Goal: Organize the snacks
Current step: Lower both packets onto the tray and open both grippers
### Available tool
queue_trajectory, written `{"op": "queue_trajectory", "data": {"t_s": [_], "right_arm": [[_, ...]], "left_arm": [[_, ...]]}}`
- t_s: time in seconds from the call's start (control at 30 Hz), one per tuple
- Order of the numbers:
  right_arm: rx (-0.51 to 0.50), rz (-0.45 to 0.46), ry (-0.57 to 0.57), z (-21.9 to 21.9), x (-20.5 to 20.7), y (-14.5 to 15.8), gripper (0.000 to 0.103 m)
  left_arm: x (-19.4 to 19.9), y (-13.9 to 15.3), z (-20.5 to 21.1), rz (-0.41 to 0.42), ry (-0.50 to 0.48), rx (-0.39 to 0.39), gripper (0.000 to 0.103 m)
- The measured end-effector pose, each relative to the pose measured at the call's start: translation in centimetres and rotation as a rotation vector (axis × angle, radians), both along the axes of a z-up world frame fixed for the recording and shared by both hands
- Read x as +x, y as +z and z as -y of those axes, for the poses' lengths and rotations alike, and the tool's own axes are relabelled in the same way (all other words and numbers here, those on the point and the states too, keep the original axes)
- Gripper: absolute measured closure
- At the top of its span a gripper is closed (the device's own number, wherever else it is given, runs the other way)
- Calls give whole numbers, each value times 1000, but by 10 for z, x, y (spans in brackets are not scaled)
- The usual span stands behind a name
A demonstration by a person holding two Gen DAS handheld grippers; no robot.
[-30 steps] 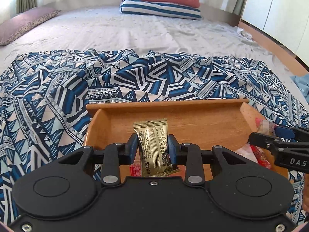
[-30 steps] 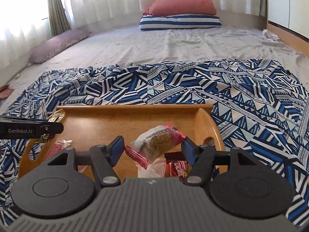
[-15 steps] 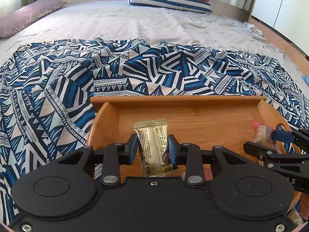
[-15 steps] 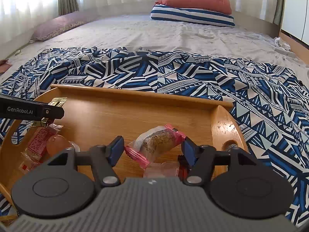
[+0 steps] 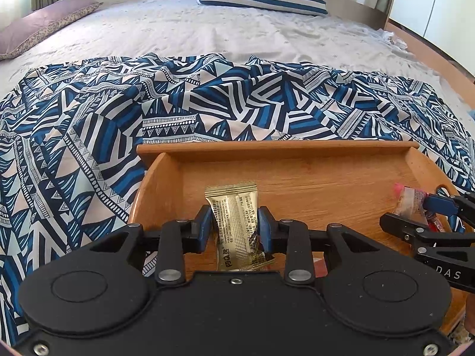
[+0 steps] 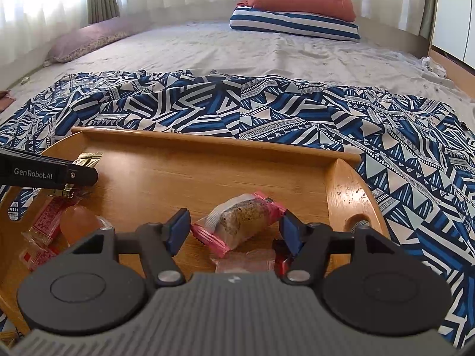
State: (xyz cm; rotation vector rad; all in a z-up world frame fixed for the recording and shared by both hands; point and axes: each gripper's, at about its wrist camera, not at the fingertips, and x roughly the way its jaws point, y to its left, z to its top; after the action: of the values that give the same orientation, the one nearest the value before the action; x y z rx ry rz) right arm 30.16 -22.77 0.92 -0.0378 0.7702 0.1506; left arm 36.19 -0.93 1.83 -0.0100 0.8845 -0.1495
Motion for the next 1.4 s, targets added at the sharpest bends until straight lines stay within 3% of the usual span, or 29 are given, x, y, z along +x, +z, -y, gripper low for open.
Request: {"op": "queue_trajectory", "data": {"t_s": [0.4, 0.67, 0.8, 0.97, 1.4], "right_arm": [[22, 3, 11, 0, -2, -4, 33], [56, 14, 3, 2, -7, -5, 23], [80, 20, -5, 4, -9, -2, 20], [91, 33, -2, 4, -18, 5, 14], [81, 78, 36, 8, -66, 33, 10]], "left_arm": [[0, -1, 5, 15, -6, 32, 69], [-2, -2, 3, 12, 14, 38, 48], [-7, -1, 1, 10, 16, 29, 44], [-20, 8, 0, 32, 9, 40, 27], [-76, 45, -1, 78, -25, 33, 19]]}}
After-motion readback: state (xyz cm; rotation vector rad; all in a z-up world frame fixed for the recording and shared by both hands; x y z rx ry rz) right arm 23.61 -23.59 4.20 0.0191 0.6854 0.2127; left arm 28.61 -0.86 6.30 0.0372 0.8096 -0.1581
